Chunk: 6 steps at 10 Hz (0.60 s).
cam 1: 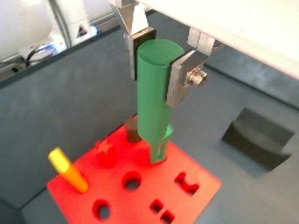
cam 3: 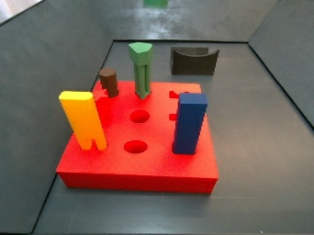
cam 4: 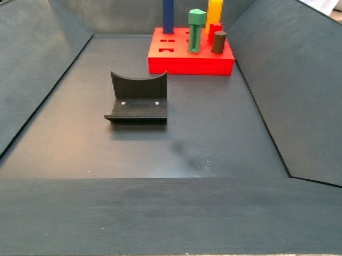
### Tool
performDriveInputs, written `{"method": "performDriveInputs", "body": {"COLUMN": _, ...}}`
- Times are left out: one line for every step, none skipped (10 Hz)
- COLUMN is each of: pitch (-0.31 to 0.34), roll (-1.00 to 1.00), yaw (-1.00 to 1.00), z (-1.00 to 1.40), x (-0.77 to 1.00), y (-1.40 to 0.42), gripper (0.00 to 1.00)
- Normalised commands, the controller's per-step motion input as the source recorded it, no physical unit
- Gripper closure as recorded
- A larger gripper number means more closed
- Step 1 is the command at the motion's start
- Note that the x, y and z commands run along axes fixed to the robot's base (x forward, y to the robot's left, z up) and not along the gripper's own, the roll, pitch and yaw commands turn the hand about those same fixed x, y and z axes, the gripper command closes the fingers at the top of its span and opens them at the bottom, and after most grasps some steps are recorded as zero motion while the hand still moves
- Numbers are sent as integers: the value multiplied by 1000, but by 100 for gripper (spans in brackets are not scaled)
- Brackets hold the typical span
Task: Pick up the round object. Move up. Move to above the board. Insert the round object.
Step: Insert the round object.
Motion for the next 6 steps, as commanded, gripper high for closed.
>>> {"method": "performDriveInputs", "body": {"pitch": -13, "roll": 86, "yaw": 0, "z": -1000, "x": 114, "y": -674, "gripper": 100}}
{"method": "performDriveInputs", "body": {"pitch": -11, "roll": 50, "yaw": 0, "z": -1000, "x": 111, "y": -294, "gripper": 100}}
{"method": "performDriveInputs", "body": {"pitch": -4, "roll": 59, "yaw": 0, "z": -1000, "x": 94, "y": 0, "gripper": 100}}
{"method": "performDriveInputs", "body": {"pitch": 0, "roll": 76, "yaw": 0, "z": -1000, "x": 160, "y": 86, "gripper": 100}}
{"method": "performDriveInputs", "body": {"pitch": 0, "roll": 86, "yaw": -20, "z": -1000, "x": 154, "y": 177, "gripper": 100}}
{"method": "performDriveInputs", "body": {"pitch": 0, "roll": 24, "yaw": -26, "z": -1000, "x": 0, "y": 103, "gripper": 100}}
